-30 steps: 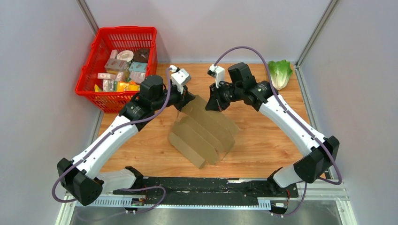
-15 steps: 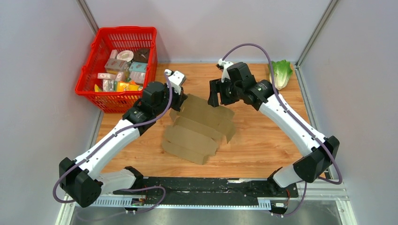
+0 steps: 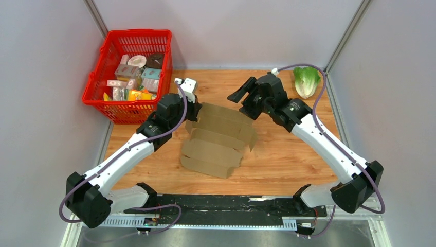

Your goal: Fold the paper box

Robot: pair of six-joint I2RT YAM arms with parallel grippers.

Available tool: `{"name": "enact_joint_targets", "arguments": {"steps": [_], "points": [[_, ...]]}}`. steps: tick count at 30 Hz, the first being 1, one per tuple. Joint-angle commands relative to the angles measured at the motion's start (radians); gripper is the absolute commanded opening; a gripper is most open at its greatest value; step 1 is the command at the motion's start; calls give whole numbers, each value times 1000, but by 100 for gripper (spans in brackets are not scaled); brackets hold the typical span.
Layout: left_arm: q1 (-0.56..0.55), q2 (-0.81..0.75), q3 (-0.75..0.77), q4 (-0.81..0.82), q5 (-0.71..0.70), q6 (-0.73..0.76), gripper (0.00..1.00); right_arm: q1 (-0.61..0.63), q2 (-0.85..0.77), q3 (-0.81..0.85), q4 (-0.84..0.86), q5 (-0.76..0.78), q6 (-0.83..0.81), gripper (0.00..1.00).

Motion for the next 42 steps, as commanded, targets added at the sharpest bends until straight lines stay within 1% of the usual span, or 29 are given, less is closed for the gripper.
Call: {"name": "enact_joint_targets", "arguments": {"steps": [1,2,5,6,8,10,12,15,16,19,23,29,33,35,39,42], "points": [[2,-35,-5,81,6,-49,0,24,-63,-84,112,65,362,72],[4,-35,-7,83,6,-54,0,41,-66,-91,110,103,394,72],[2,-38,-14,91,14,-62,0,66,-59,-125,138,123,518,73],[4,-38,-16,92,21,-63,0,72,-51,-119,136,140,528,74],[2,-38,-20,116,29,-65,0,78,-4,-67,77,166,557,80],[2,-41,-27,127,32,-60,0,78,33,-29,-9,162,605,83],[2,-44,-34,138,25,-57,0,81,70,-1,-25,148,628,84],[4,-50,-45,160,28,-54,0,87,92,-10,-14,142,675,78],[2,-55,-51,170,31,-51,0,87,96,-13,-13,146,686,74],[2,-72,-76,204,32,-43,0,87,103,-19,-14,166,720,70],[2,-93,-114,270,38,-26,0,89,119,7,-46,218,729,67],[2,-119,-157,336,40,-5,0,87,158,28,-52,204,734,64],[2,-120,-163,347,40,1,0,87,168,50,-68,218,731,55],[2,-121,-168,354,40,1,0,87,165,40,-60,214,741,53],[2,-116,-169,367,64,-2,0,87,162,13,-23,200,755,41],[2,-113,-181,377,64,-6,0,87,164,-1,-11,195,764,37]]}}
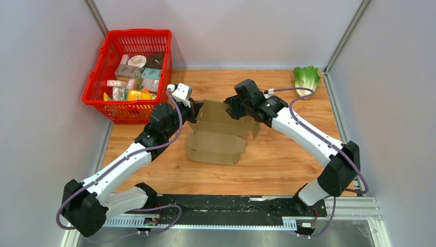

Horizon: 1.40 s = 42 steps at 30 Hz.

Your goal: Fold the paper box

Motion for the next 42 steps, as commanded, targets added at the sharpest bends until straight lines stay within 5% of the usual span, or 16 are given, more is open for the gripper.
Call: {"name": "enact_joint_targets", "arguments": {"steps": [1,7,11,14,26,33,42], "points": [[2,-19,-13,81,21,7,0,3,-5,-4,34,17,39,35],[2,-7,-7,62,38,-44,4,3,-7,-22,60,26,53,13],[2,-8,51,-71,71,-61,35,2,4,-25,70,29,45,5],[2,-36,48,-65,117,-33,46,-7,16,-36,73,18,30,1],[2,-117,53,-166,9,40,48,-60,53,-142,224,-32,-54,0],[44,-87,116,-356,-2,-78,50,-80,148,-102,304,-49,-158,1],[50,-215,-62,-328,28,-171,52,-116,216,-106,357,-132,-257,0]]}}
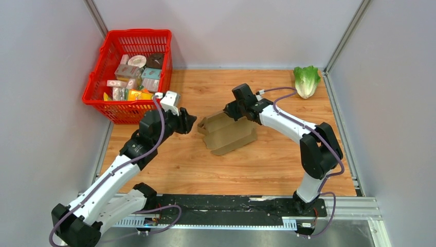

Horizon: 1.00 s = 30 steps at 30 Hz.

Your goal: Fold the paper box

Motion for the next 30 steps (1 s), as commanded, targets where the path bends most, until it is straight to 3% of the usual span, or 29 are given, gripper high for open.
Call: {"name": "enact_joint_targets", "arguments": {"steps": [1,13,19,30], "points": [[3,-50,-117,47,30,-56,52,-24,13,-1,87,-50,-84,0],[3,42,-229,247,81,-19,50,-37,4,-27,175,-27,-256,1],[0,227,-116,292,160,-62,32,-37,-1,-48,189,-32,-243,0],[-16,443,12,308,199,-95,23,-63,-9,-88,212,-84,-206,0]]}}
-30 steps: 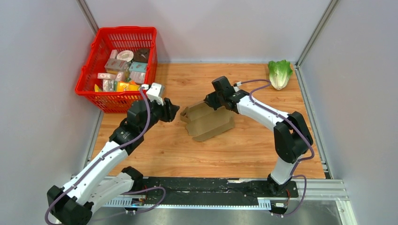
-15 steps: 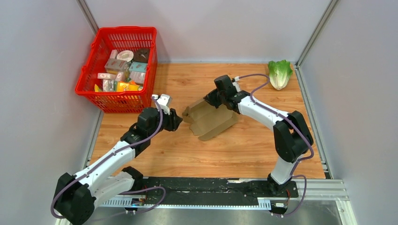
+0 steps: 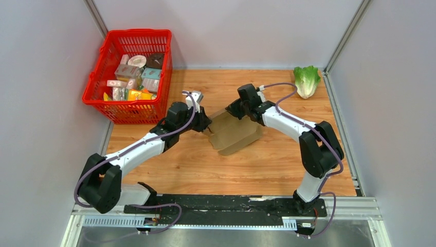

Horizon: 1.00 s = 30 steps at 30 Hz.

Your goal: Fold the paper box

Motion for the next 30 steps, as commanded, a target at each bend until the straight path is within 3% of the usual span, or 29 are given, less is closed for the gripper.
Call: {"name": "enact_joint_targets", "arguments": {"steps": [1,9,16,24,30], "points": [[-6,70,63,38,20,-21,22,-11,-16,-15,46,-37,15,0],[-9,168,74,81,22,-29,19,-14,28,-35,74,-154,81,0],[-9,147,45,71,8,-14,20,-14,14,-47,76,-136,64,0],[-8,-178,-61,-55,-44,51,45,-16,5,-67,86,-100,38,0],[-9,-283,-174,-80,-110,141,54,-17,10,-60,89,-105,42,0]]}}
